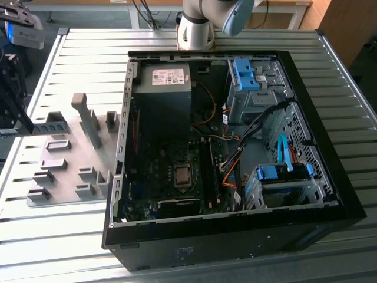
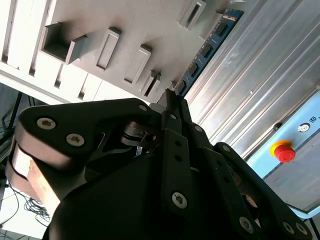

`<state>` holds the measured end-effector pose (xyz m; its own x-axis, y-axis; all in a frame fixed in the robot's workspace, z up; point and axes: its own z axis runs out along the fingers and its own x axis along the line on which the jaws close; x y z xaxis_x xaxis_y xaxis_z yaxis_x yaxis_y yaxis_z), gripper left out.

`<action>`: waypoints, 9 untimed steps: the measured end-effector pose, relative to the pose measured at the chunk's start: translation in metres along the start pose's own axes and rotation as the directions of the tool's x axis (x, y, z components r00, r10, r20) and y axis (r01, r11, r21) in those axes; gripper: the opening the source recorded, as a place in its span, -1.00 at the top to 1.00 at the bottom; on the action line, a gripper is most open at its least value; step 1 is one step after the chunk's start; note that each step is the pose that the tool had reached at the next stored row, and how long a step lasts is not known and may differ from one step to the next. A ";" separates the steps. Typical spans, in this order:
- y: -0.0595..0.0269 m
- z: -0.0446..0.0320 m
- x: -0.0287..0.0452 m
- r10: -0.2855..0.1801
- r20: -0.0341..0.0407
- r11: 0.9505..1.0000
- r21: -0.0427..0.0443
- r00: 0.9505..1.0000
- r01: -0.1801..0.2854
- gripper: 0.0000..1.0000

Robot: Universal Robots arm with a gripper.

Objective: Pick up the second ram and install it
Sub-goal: 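Pick up the second ram and move it above second insertion slot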

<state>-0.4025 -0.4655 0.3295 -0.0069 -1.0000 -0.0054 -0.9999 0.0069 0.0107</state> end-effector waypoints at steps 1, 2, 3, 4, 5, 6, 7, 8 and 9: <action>0.0000 -0.0004 0.0000 0.000 0.000 1.000 0.000 1.000 0.000 0.73; 0.0000 -0.0007 0.0000 0.000 0.000 1.000 0.000 1.000 0.000 0.73; 0.0000 -0.0011 0.0000 0.000 0.000 1.000 0.000 1.000 0.000 0.73; 0.0000 -0.0016 0.0000 0.000 0.000 1.000 0.000 1.000 0.000 0.73; 0.0000 -0.0020 0.0000 0.000 0.000 1.000 0.000 1.000 0.000 0.73; 0.0000 -0.0022 0.0000 0.000 0.000 1.000 0.000 1.000 0.000 0.73; 0.0000 -0.0021 0.0000 0.000 0.000 1.000 0.000 1.000 0.000 0.73; 0.0000 -0.0022 0.0000 0.000 0.000 1.000 0.000 1.000 0.000 0.73; 0.0000 -0.0023 0.0000 0.000 0.000 1.000 0.000 1.000 0.000 0.73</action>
<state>-0.4025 -0.4655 0.3317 -0.0069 -1.0000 -0.0054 -0.9999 0.0069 0.0107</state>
